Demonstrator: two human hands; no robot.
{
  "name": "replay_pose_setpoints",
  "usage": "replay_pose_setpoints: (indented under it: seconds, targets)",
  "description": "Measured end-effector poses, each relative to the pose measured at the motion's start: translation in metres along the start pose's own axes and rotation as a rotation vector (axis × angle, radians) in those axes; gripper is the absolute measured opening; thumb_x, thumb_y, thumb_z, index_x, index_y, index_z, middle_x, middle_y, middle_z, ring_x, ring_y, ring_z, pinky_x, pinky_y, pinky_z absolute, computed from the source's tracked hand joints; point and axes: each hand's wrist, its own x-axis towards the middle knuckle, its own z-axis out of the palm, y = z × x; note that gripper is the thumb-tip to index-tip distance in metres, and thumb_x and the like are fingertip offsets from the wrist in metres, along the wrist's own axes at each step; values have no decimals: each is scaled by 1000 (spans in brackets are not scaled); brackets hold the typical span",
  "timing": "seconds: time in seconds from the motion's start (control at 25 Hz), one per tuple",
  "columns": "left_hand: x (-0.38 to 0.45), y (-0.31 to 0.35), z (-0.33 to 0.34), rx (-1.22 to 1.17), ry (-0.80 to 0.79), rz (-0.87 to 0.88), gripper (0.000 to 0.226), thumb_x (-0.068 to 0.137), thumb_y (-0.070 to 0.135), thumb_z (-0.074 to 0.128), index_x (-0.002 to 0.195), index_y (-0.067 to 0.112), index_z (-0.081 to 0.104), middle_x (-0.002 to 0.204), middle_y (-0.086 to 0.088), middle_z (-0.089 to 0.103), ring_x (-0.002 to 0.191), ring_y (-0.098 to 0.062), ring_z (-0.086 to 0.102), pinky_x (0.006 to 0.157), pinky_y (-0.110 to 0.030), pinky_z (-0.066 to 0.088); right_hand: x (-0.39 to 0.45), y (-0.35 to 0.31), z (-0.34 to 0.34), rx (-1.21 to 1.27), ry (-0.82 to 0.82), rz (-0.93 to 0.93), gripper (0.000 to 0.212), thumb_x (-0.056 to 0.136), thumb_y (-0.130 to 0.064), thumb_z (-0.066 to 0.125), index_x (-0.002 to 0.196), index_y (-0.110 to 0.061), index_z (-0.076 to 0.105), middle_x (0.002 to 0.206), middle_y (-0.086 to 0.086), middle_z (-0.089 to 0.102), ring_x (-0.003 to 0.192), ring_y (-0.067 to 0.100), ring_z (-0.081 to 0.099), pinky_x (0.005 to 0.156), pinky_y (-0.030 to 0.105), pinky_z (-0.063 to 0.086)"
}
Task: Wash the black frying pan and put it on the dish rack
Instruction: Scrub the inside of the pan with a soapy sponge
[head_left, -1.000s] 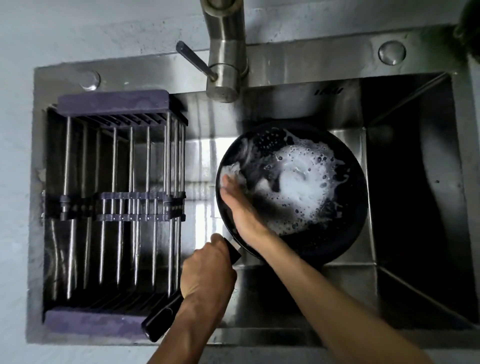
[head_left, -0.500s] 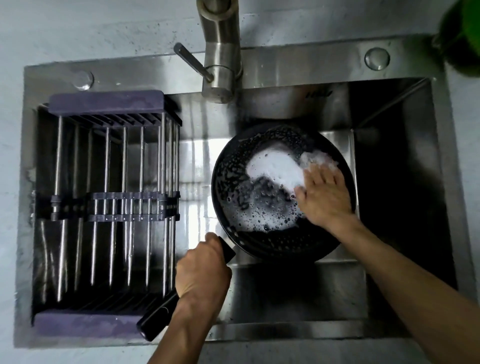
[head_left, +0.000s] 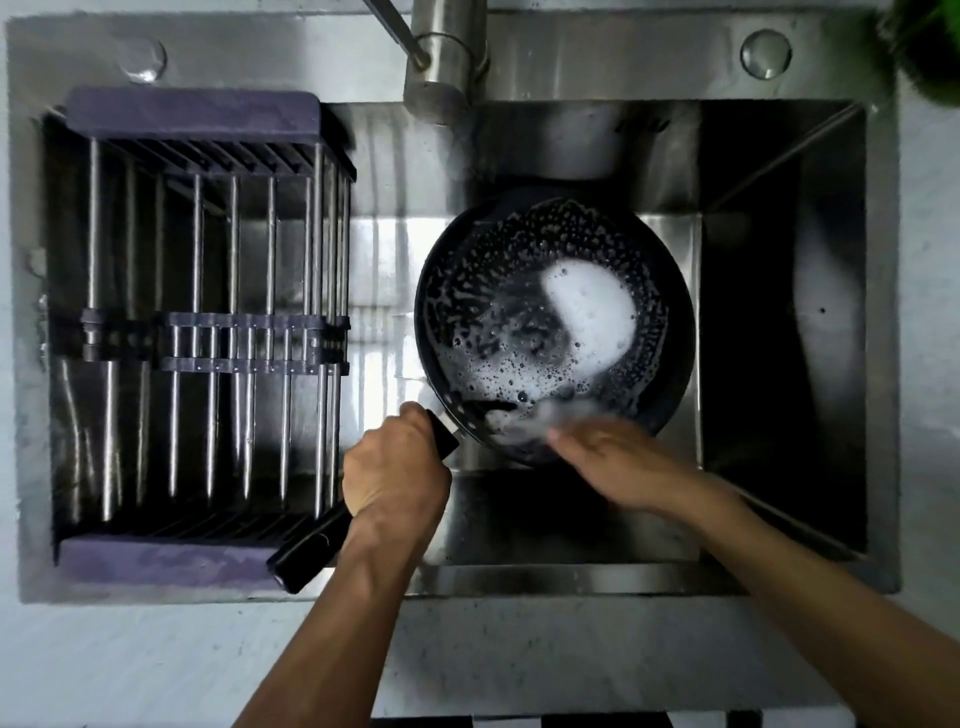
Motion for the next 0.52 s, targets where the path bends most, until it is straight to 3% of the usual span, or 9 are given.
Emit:
replay_pose_setpoints:
  seconds: [0.08, 0.2, 0.28, 0.36, 0.4, 0.48, 0.52]
  targets:
    - [0, 0, 0, 9, 12, 6, 26, 86, 11, 59, 109, 16, 49, 98, -3, 64, 91, -25, 64, 63, -30, 37, 4, -1, -1, -115, 33, 58, 72, 100, -62, 5, 154, -24, 35, 164, -1, 26, 152, 21, 18, 122, 36, 14]
    - [1, -1, 2, 33, 14, 24, 25, 86, 10, 57, 108, 16, 48, 99, -3, 65, 92, -25, 65, 64, -29, 38, 41, -48, 6, 282, -126, -188, 59, 106, -52, 17, 159, -27, 22, 165, -14, 9, 152, 5, 0, 123, 27, -2]
    - [-1, 0, 0, 27, 15, 40, 26, 85, 9, 56, 109, 16, 49, 98, -3, 64, 92, -24, 65, 64, -29, 38, 71, -50, -9, 169, 4, -151, 59, 106, -53, 14, 160, -30, 12, 166, -14, -2, 152, 7, -9, 121, 28, -10]
    - [1, -1, 0, 26, 12, 30, 26, 85, 9, 57, 109, 16, 49, 99, -2, 64, 92, -24, 65, 64, -29, 38, 76, -16, -13, -61, 98, -10, 60, 105, -54, 12, 160, -28, 15, 167, -8, -3, 154, 14, -8, 123, 32, -8]
    - [1, 0, 1, 30, 11, 27, 26, 86, 10, 57, 110, 16, 48, 99, -2, 65, 92, -24, 65, 64, -29, 38, 60, -7, -11, -113, 49, 52, 60, 106, -53, 13, 159, -26, 20, 168, -6, 1, 154, 17, -3, 124, 33, -4]
    - [0, 0, 0, 35, 11, 35, 26, 87, 8, 56, 110, 16, 48, 100, -3, 65, 93, -25, 65, 65, -30, 38, 47, -22, 9, -21, -57, -30, 59, 106, -52, 16, 158, -26, 21, 168, -7, 4, 154, 15, 0, 123, 30, -3]
    - [1, 0, -1, 37, 3, 30, 25, 87, 8, 55, 109, 16, 48, 100, -4, 65, 94, -26, 65, 65, -30, 38, 56, -45, 11, 211, -95, -160, 57, 107, -51, 17, 159, -28, 17, 167, -11, 3, 153, 10, -2, 121, 28, -5]
